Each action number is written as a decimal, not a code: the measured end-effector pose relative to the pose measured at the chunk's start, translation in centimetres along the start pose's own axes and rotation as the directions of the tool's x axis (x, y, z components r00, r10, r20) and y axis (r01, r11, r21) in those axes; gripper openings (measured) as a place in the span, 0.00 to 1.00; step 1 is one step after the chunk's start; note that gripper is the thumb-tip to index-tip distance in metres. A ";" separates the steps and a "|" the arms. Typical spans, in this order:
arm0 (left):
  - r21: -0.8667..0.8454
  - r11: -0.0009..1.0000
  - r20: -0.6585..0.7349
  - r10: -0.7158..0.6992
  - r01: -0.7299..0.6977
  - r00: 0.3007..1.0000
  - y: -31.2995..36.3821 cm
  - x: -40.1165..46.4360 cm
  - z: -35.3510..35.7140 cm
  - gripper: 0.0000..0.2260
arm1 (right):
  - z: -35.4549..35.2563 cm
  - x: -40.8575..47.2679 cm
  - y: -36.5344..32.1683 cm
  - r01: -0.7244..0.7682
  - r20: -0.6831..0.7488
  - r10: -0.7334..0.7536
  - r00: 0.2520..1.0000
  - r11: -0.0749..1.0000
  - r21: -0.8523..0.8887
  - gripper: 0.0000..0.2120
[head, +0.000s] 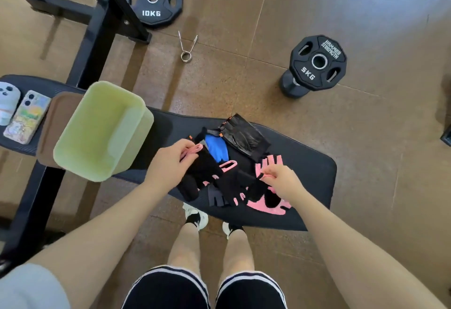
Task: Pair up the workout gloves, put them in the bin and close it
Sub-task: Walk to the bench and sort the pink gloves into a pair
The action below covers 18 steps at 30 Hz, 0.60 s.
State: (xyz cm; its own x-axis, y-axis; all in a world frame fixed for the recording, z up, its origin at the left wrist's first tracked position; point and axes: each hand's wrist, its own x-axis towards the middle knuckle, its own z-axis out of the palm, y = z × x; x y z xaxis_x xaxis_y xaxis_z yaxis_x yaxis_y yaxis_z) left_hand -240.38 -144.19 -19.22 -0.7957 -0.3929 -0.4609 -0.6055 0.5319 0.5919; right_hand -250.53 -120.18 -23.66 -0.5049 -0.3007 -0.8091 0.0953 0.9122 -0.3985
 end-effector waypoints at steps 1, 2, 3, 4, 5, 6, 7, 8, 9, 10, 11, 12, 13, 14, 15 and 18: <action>0.018 1.000 -0.023 -0.015 0.015 1.000 -0.5 0.5 1.0 0.09 | 0.9 1.3 1.0 -0.038 0.005 0.038 0.999 0.998 -0.043 0.12; 0.026 0.999 -0.038 -0.026 0.027 0.999 -1.0 1.0 2.0 0.09 | 1.9 2.7 2.1 -0.056 -0.003 0.056 0.998 0.993 -0.100 0.12; 0.025 0.999 -0.046 -0.046 0.047 0.998 -1.5 1.5 2.8 0.09 | 2.8 3.8 2.7 -0.044 -0.032 0.039 0.999 0.984 -0.175 0.12; 0.030 0.998 -0.051 -0.059 0.061 0.997 -1.9 1.8 3.5 0.09 | 3.8 4.8 3.2 -0.014 -0.075 -0.006 0.997 0.964 -0.265 0.12; 0.031 0.997 -0.057 -0.074 0.076 0.996 -2.4 2.1 4.2 0.09 | 4.7 5.8 3.4 0.013 -0.123 -0.055 0.991 0.947 -0.322 0.13; 0.031 0.996 -0.068 -0.082 0.085 0.994 -2.8 2.3 4.7 0.09 | 5.6 6.6 3.3 0.050 -0.152 -0.107 0.982 0.940 -0.339 0.14; 0.035 0.995 -0.083 -0.088 0.092 0.993 -3.2 2.6 5.2 0.10 | 6.4 7.4 3.0 0.088 -0.160 -0.149 0.976 0.938 -0.337 0.16; 0.045 0.995 -0.102 -0.083 0.088 0.991 -3.5 2.8 5.6 0.10 | 7.3 8.2 2.7 0.133 -0.159 -0.197 0.968 0.930 -0.344 0.18; 0.052 0.996 -0.122 -0.070 0.076 0.990 -3.7 3.0 5.9 0.10 | 8.1 8.8 2.2 0.163 -0.143 -0.229 0.963 0.916 -0.368 0.19; 0.058 0.996 -0.138 -0.060 0.069 0.989 -3.9 3.2 6.1 0.10 | 8.9 9.4 1.9 0.177 -0.119 -0.241 0.963 0.902 -0.395 0.21; 0.061 0.995 -0.148 -0.065 0.075 0.987 -4.1 3.4 6.3 0.10 | 9.5 9.8 1.5 0.161 -0.094 -0.218 0.971 0.897 -0.412 0.24; 0.060 0.994 -0.147 -0.079 0.088 0.986 -4.2 3.5 6.3 0.09 | 10.0 10.2 1.2 0.127 -0.082 -0.177 0.981 0.898 -0.421 0.27; 0.052 0.993 -0.140 -0.095 0.103 0.986 -4.4 3.6 6.3 0.09 | 10.3 10.4 0.9 0.086 -0.089 -0.136 0.987 0.901 -0.426 0.29; 0.044 0.992 -0.132 -0.110 0.117 0.985 -4.5 3.6 6.1 0.08 | 10.3 10.6 0.7 0.059 -0.112 -0.120 0.986 0.896 -0.440 0.28; 0.035 0.991 -0.123 -0.124 0.129 0.985 -4.6 3.5 5.9 0.08 | 10.2 10.7 0.4 0.046 -0.135 -0.121 0.984 0.886 -0.461 0.25; -0.003 0.983 -0.098 -0.182 0.183 0.978 -4.8 3.2 4.8 0.08 | 9.0 10.4 -0.5 0.032 -0.170 -0.110 0.979 0.913 -0.406 0.13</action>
State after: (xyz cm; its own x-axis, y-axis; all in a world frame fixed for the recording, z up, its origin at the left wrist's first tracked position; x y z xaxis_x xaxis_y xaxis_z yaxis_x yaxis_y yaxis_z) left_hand -239.94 -144.41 -26.65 -0.6696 -0.5548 -0.4938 -0.7406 0.4492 0.4997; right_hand -248.10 -126.29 -35.72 -0.6507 -0.3477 -0.6751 -0.2777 0.9364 -0.2147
